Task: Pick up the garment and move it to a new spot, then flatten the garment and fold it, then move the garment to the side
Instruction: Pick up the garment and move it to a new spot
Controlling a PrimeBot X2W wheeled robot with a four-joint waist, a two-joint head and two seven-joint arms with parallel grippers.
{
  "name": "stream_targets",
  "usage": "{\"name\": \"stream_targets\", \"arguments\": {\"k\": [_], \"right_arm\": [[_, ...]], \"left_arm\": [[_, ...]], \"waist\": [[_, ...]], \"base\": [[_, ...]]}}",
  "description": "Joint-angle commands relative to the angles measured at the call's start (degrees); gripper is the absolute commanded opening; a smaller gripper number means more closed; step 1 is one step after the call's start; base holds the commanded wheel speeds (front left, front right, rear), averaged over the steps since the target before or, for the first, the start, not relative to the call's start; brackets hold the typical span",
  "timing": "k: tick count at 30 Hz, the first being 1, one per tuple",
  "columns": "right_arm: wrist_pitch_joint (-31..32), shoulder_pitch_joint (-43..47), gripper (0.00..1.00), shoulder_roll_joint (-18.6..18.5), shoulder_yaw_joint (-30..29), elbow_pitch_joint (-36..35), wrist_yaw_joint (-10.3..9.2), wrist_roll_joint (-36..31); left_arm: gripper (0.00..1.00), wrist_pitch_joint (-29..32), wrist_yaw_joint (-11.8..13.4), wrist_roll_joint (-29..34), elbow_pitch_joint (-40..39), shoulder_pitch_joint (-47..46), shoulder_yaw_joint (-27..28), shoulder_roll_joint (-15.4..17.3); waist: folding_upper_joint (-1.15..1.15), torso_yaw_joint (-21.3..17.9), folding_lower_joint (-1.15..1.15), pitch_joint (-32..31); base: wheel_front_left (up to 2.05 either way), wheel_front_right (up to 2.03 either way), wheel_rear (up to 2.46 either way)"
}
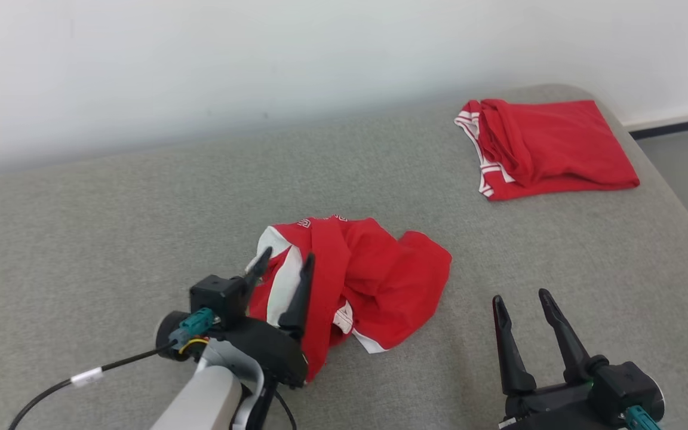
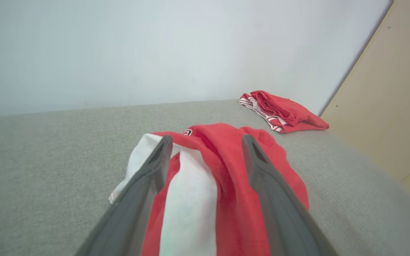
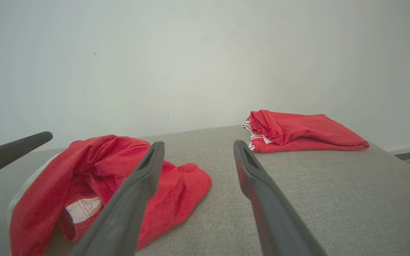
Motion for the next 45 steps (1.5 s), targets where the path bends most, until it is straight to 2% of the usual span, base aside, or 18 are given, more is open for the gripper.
{"name": "stream_targets", "arguments": {"k": [1, 6, 12, 16, 23, 28, 37, 45], "right_arm": [[-0.01, 0.76, 1.00, 0.14, -0.19, 0.03, -0.15, -0.19], [-0.01, 1.90, 1.00, 0.11, -1.17, -0.23, -0.15, -0.29], [-0.01, 2.78, 1.00, 0.12, -2.28, -0.71, -0.15, -0.19], [-0.01, 3.24, 1.00, 0.13, -2.59, -0.83, -0.15, 0.04], [-0.01, 4.46, 1.00, 0.12, -3.53, -0.60, -0.15, 0.62], [-0.01, 5.16, 1.00, 0.13, -3.73, 0.04, -0.15, 0.59], [-0.01, 5.99, 1.00, 0.13, -3.78, 1.29, -0.15, 0.85], [-0.01, 6.14, 1.00, 0.13, -3.40, 2.14, -0.15, 1.06]], "left_arm": [[1.00, -0.59, 0.32, 0.18, -0.37, -0.21, 0.34, 0.67], [1.00, -2.30, 1.58, 0.16, -2.67, 2.29, 3.96, 2.77], [1.00, -2.62, 4.90, 5.97, -9.52, 9.14, 9.76, 7.04], [1.00, -2.65, 5.63, 8.23, -13.93, 14.34, 14.03, 7.57], [1.00, -2.65, 7.25, 13.99, -21.21, 24.05, 21.02, 5.58], [1.00, -2.66, 6.42, 17.29, -24.13, 27.99, 24.18, 3.72], [1.00, -2.66, 2.38, 23.45, -28.23, 33.70, 29.43, -0.55], [1.00, -2.66, -0.28, 25.87, -28.43, 34.96, 31.33, -2.48]], "waist": [[0.00, 1.61, 0.00, -1.63], [0.00, 3.85, 0.00, -3.66], [0.00, 6.60, 0.00, -5.07], [0.00, 7.90, 0.00, -5.47], [0.00, 9.65, 0.00, -5.72], [0.00, 10.49, 0.00, -5.78], [0.00, 10.94, 0.00, -5.89], [0.00, 11.02, 0.00, -5.90]], "base": [[0.00, 0.00, 0.00], [0.00, 0.00, 0.00], [0.00, 0.00, 0.00], [0.00, 0.00, 0.00], [0.00, 0.00, 0.00], [0.00, 0.00, 0.00], [0.00, 0.00, 0.00], [0.00, 0.00, 0.00]]}}
